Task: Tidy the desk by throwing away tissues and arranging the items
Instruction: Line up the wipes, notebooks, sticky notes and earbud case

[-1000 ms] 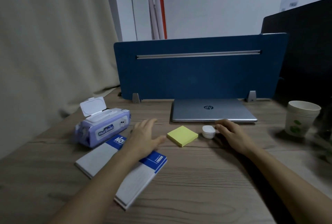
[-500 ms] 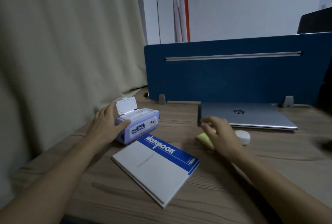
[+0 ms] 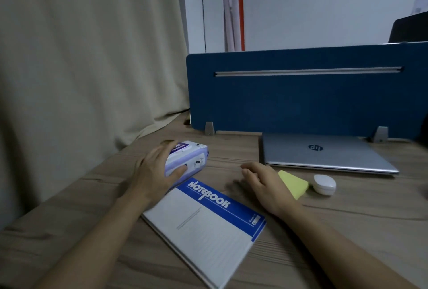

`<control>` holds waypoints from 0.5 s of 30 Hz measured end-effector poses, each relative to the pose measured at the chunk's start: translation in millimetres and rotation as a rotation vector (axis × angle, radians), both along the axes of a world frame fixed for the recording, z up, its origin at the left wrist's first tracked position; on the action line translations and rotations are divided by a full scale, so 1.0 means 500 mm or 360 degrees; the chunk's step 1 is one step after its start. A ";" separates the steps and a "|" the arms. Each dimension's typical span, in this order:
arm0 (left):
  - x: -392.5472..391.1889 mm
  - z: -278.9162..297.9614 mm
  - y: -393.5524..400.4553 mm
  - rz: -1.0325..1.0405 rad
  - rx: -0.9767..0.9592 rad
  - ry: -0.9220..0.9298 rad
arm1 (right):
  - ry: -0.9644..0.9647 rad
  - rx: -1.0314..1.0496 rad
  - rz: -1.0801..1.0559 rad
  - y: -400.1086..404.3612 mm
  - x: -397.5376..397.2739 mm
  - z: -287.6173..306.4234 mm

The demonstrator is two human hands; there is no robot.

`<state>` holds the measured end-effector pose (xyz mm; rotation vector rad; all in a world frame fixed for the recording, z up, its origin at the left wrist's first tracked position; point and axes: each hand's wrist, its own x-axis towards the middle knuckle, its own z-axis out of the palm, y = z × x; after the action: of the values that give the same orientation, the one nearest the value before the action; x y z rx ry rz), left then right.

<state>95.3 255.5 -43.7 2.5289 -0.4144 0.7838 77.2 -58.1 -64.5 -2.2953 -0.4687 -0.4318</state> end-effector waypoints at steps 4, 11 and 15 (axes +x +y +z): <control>0.010 -0.004 -0.006 -0.0017 0.0109 -0.0112 | -0.0006 -0.0090 0.0046 0.003 0.003 0.000; 0.003 -0.002 -0.015 0.0079 0.0093 -0.0057 | 0.0044 -0.0129 0.0034 0.008 -0.002 -0.002; -0.022 -0.013 -0.027 0.0237 0.0031 0.0014 | 0.0072 -0.0150 0.0042 0.008 -0.013 -0.001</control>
<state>84.5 242.0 -50.2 2.6036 -0.2340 0.8260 70.9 -54.2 -64.9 -2.3814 -0.5056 -0.3508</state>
